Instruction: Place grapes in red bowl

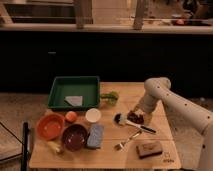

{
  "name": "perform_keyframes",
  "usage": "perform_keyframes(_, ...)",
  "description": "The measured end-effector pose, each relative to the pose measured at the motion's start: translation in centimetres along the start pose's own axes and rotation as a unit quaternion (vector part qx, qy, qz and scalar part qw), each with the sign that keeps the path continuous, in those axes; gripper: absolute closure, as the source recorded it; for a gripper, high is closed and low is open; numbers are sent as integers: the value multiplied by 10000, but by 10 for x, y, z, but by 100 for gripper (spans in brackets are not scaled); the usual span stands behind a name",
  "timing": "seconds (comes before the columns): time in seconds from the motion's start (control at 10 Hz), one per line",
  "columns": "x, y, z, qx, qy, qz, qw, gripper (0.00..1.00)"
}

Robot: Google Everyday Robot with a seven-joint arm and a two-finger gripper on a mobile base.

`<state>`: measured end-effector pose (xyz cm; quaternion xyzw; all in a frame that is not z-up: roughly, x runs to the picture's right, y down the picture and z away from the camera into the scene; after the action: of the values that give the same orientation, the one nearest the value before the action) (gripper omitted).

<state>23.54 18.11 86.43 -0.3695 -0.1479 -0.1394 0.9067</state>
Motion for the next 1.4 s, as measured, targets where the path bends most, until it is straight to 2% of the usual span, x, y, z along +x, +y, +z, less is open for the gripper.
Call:
perform_keyframes(0.1,0,-1,1,-10,14,-4,10000,30)
perform_keyframes(0.2,0,-3,3,-18,38,-23,10000,37)
perform_keyframes(0.5,0,-7,6,51,56,-187,9998,66)
perform_keyframes(0.6,0,-8,10,80,17,-266,9996,78)
perform_keyframes(0.8,3,-7,16,111,-59,-305,9995,95)
perform_keyframes(0.9,2,-7,16,113,-61,-309,9994,100)
perform_keyframes(1.4,0,-6,12,117,-36,-348,9993,100)
